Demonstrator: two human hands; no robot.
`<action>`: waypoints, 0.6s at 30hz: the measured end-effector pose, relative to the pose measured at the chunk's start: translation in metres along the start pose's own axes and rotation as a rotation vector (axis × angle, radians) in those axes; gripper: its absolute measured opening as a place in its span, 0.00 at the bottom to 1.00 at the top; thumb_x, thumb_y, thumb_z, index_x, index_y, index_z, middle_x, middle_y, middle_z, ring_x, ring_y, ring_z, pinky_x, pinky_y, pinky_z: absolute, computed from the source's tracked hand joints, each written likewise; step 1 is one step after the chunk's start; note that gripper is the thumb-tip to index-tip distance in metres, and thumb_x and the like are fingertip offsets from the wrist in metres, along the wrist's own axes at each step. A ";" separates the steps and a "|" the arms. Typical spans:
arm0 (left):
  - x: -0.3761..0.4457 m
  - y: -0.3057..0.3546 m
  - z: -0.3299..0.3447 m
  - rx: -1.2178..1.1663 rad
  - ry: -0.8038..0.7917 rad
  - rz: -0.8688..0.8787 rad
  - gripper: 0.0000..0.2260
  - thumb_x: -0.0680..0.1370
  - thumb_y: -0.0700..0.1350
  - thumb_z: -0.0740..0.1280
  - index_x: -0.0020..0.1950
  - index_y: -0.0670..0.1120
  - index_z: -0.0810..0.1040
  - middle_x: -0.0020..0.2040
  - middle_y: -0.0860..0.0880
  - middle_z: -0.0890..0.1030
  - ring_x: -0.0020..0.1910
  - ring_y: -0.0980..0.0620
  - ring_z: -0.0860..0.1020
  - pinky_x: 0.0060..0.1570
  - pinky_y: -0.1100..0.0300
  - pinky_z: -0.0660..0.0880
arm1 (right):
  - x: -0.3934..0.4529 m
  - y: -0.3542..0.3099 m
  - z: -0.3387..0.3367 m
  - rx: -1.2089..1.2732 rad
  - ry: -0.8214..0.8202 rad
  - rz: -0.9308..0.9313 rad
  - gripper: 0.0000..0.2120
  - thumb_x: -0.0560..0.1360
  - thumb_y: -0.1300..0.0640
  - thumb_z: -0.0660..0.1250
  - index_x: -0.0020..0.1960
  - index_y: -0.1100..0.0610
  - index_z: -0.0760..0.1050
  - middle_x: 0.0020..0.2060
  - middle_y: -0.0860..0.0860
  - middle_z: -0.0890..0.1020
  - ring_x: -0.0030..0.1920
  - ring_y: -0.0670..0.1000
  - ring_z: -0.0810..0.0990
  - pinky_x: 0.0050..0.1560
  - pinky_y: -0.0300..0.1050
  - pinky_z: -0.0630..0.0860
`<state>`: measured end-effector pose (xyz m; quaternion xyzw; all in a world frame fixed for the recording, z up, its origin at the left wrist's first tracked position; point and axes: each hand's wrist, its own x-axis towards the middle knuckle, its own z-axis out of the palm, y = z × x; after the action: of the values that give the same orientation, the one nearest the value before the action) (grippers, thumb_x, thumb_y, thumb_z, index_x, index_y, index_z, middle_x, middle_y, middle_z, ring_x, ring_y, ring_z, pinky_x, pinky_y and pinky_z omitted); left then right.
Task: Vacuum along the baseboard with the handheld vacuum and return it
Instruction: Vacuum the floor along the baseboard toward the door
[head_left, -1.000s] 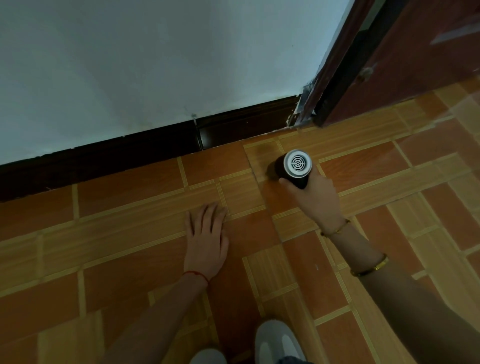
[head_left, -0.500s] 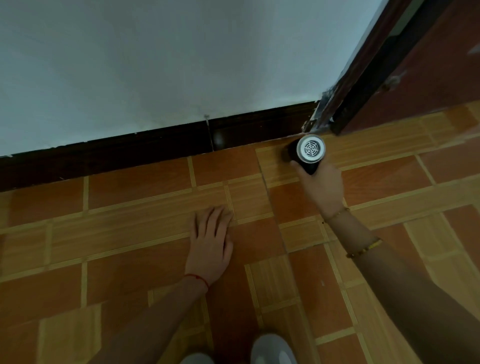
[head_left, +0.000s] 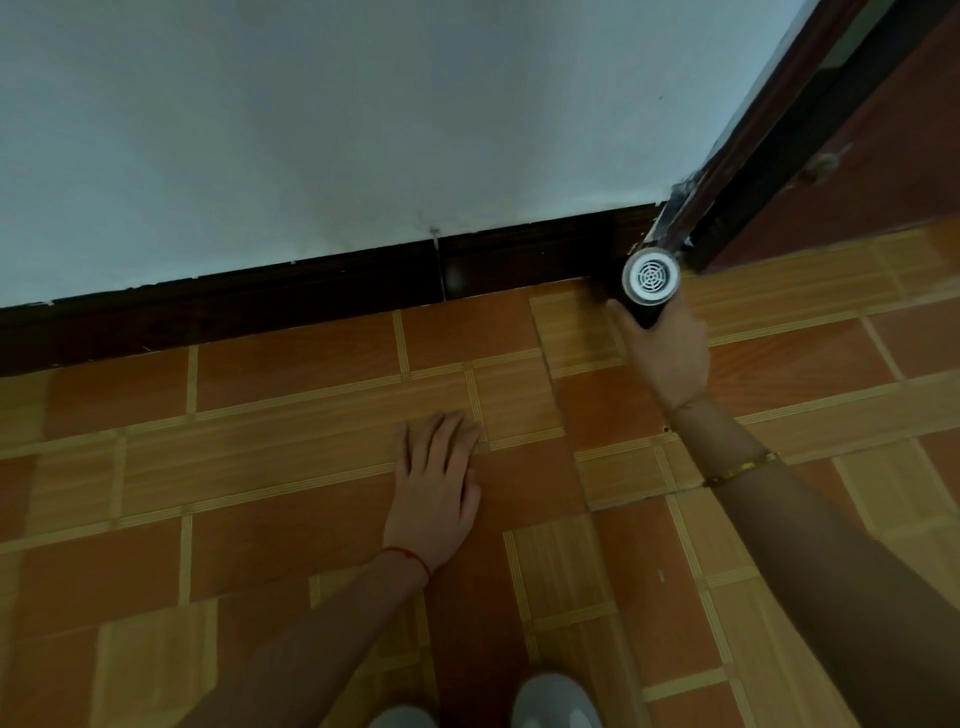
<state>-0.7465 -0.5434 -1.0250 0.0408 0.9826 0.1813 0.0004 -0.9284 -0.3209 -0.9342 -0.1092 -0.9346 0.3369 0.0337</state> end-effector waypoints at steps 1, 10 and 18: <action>0.000 0.000 0.000 0.001 0.000 0.000 0.22 0.81 0.48 0.54 0.74 0.47 0.68 0.76 0.46 0.66 0.77 0.44 0.61 0.76 0.35 0.53 | 0.002 0.000 -0.002 0.005 0.011 0.009 0.34 0.74 0.42 0.69 0.73 0.57 0.65 0.59 0.60 0.81 0.59 0.64 0.79 0.52 0.53 0.76; 0.001 -0.002 0.001 -0.024 -0.014 0.002 0.22 0.81 0.48 0.54 0.75 0.48 0.67 0.76 0.46 0.66 0.78 0.44 0.60 0.76 0.36 0.53 | -0.028 -0.045 0.032 0.058 -0.118 -0.109 0.29 0.74 0.45 0.70 0.69 0.56 0.66 0.56 0.55 0.82 0.54 0.59 0.81 0.45 0.46 0.75; -0.002 -0.020 -0.011 -0.002 -0.027 -0.017 0.22 0.82 0.51 0.54 0.75 0.49 0.66 0.75 0.45 0.67 0.76 0.44 0.61 0.76 0.35 0.54 | -0.027 -0.040 0.031 0.043 -0.096 -0.114 0.32 0.74 0.43 0.70 0.72 0.56 0.65 0.56 0.56 0.83 0.54 0.59 0.82 0.50 0.54 0.80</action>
<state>-0.7460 -0.5659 -1.0222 0.0351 0.9826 0.1817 0.0150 -0.9140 -0.3761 -0.9329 -0.0385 -0.9324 0.3594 0.0102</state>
